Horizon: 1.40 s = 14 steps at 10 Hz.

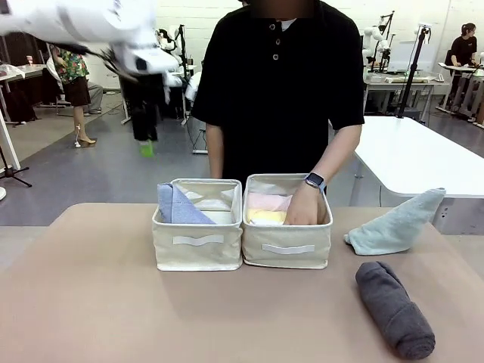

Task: Sort the towels based on their folding style.
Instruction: Pick up one triangle-folded towel and place it in the left Fabric basket, then pick up another triangle-folded towel from the table and place it in the left Fabric basket.

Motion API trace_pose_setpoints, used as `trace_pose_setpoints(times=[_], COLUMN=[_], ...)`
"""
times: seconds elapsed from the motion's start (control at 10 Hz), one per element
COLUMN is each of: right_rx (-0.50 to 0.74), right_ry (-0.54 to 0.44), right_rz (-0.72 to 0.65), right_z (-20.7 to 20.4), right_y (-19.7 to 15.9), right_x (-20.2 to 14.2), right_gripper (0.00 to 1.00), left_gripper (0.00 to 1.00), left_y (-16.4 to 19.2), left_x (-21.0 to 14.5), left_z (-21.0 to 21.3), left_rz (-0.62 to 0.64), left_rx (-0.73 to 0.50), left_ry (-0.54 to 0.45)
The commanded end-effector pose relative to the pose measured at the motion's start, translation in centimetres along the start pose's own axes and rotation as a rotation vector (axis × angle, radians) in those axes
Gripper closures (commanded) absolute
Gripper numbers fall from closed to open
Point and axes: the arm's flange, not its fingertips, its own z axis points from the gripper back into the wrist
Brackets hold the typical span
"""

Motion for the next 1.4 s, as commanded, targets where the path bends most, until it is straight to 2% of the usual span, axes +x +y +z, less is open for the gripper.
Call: trace_pose_setpoints(times=[0.0, 0.2, 0.3, 0.4, 0.9, 1.1, 1.2, 1.3], right_rx=[0.027, 0.027, 0.027, 0.027, 0.027, 0.027, 0.027, 0.027], right_ry=[-0.020, -0.020, -0.020, -0.020, -0.020, -0.020, -0.020, -0.020], right_rz=[-0.002, -0.002, -0.002, -0.002, -0.002, -0.002, -0.002, -0.002], right_z=[-0.1, -0.1, -0.1, -0.1, -0.1, -0.1, -0.1, -0.1], right_y=[0.2, 0.2, 0.2, 0.2, 0.2, 0.2, 0.2, 0.2], right_x=[0.3, 0.3, 0.3, 0.3, 0.3, 0.3, 0.3, 0.3], right_gripper=[0.00, 0.00, 0.00, 0.00, 0.00, 0.00, 0.00, 0.00], left_gripper=[0.02, 0.02, 0.02, 0.02, 0.02, 0.02, 0.02, 0.02], left_y=[-1.2, -1.1, -1.2, -0.6, -0.6, 0.6, 0.5, 0.6], left_x=[-4.3, -6.6, -6.8, -6.3, -6.2, -9.9, -13.8, -17.7], left_z=[-0.7, -0.8, -0.9, 1.3, 0.9, 4.1, 6.4, 7.9], left_rz=[0.042, 0.091, 0.101, 0.099, 0.099, -0.015, -0.066, -0.074], left_rx=[0.008, -0.013, -0.012, -0.002, -0.003, -0.107, -0.130, -0.118], left_ry=[-0.083, -0.119, -0.109, -0.078, -0.090, -0.417, -0.616, -0.745])
